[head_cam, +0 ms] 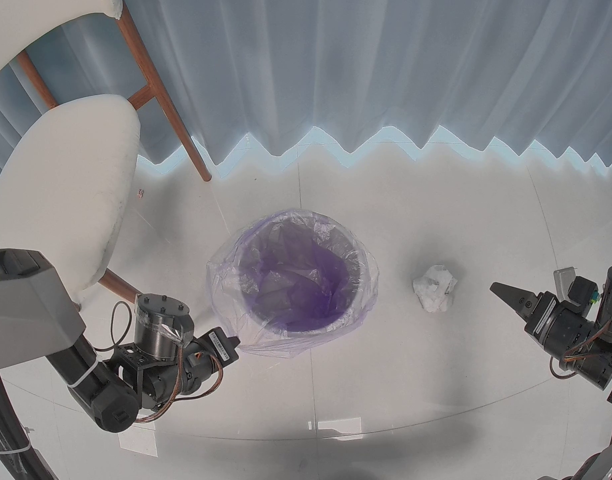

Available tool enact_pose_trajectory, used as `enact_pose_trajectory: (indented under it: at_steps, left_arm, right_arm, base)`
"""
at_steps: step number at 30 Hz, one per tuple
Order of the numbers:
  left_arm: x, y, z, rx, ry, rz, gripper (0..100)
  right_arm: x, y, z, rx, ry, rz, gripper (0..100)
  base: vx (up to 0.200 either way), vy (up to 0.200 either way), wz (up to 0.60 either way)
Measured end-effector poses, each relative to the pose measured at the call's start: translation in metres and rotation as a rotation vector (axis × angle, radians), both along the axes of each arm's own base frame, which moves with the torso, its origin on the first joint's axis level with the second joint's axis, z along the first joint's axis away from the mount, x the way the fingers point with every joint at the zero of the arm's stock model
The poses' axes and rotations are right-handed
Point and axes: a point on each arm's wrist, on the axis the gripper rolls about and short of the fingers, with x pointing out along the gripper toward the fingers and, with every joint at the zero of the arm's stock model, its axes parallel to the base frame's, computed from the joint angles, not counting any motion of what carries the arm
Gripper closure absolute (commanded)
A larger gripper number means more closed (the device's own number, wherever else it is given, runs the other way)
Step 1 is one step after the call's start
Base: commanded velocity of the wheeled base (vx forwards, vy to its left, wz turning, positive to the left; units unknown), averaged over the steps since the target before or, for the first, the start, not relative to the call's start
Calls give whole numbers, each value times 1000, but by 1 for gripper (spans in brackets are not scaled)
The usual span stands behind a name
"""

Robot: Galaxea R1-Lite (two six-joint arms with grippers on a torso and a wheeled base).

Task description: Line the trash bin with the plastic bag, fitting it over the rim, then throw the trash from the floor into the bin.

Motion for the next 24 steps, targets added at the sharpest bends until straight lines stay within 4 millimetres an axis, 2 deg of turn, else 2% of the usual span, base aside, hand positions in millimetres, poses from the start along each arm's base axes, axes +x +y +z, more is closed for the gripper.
enact_pose_trajectory:
  at_steps: [7, 13, 18, 24]
  left_arm:
    - [-11, 8, -13, 25, 64, 15, 100]
    - [-11, 8, -27, 44, 72, 17, 100]
    - [-1, 4, -45, 49, 41, 34, 100]
    - [22, 6, -67, 73, 9, 94, 100]
  right_arm:
    - [-4, 0, -6, -1, 29, 15, 0]
    - [-5, 0, -9, 1, 42, 23, 0]
    - [-6, 0, -10, 2, 47, 23, 0]
    - [-8, -1, -12, 3, 58, 22, 0]
  base:
    - [0, 0, 0]
    - [0, 0, 0]
    - [0, 0, 0]
    - [0, 0, 0]
